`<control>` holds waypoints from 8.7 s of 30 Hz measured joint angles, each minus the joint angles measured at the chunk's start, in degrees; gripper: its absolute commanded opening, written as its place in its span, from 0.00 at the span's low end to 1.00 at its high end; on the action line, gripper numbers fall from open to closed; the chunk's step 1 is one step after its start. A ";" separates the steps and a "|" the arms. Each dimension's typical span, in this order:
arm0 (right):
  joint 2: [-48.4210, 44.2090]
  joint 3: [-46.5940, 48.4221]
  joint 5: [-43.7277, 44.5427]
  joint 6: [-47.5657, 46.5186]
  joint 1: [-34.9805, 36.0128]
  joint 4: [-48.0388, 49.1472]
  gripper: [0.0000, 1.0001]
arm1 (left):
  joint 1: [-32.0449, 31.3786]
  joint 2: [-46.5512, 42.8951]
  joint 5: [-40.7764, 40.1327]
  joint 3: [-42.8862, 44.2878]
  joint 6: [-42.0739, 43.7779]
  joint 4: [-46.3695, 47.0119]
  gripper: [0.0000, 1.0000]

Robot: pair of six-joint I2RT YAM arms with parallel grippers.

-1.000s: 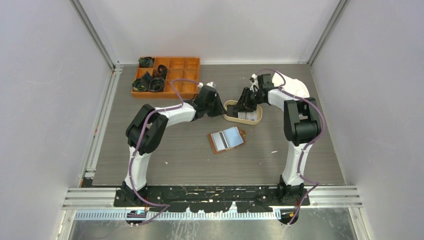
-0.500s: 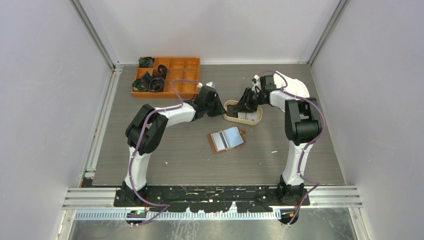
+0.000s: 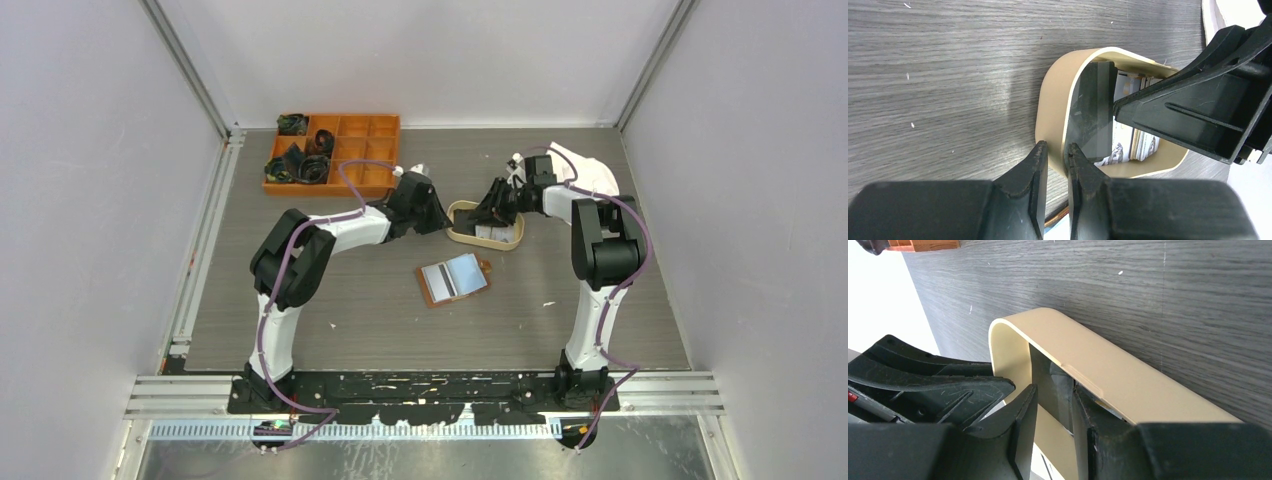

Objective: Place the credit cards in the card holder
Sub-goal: Pick up the credit card from the storage box, then insert the credit card into the card holder.

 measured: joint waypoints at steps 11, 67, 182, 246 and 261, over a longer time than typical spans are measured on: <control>-0.46 -1.38 -2.08 0.66 -0.13 2.27 0.35 | 0.02 -0.17 -0.79 -0.09 0.00 -0.11 0.17; -0.09 -0.07 -6.01 4.94 -0.70 0.81 0.30 | -0.07 -0.37 2.38 -0.59 -0.50 0.09 0.28; -38.16 -13.57 -33.29 -125.46 17.51 -66.40 0.01 | -26.03 -44.17 9.62 -62.86 42.01 67.08 0.22; -34.27 -14.29 -31.76 -57.66 21.66 -25.64 0.01 | -18.53 -55.67 -1.97 -72.17 12.98 76.35 0.30; -34.29 -16.94 -32.48 -50.31 23.02 -18.71 0.01 | -18.23 -56.81 -4.98 -73.16 12.46 75.32 0.00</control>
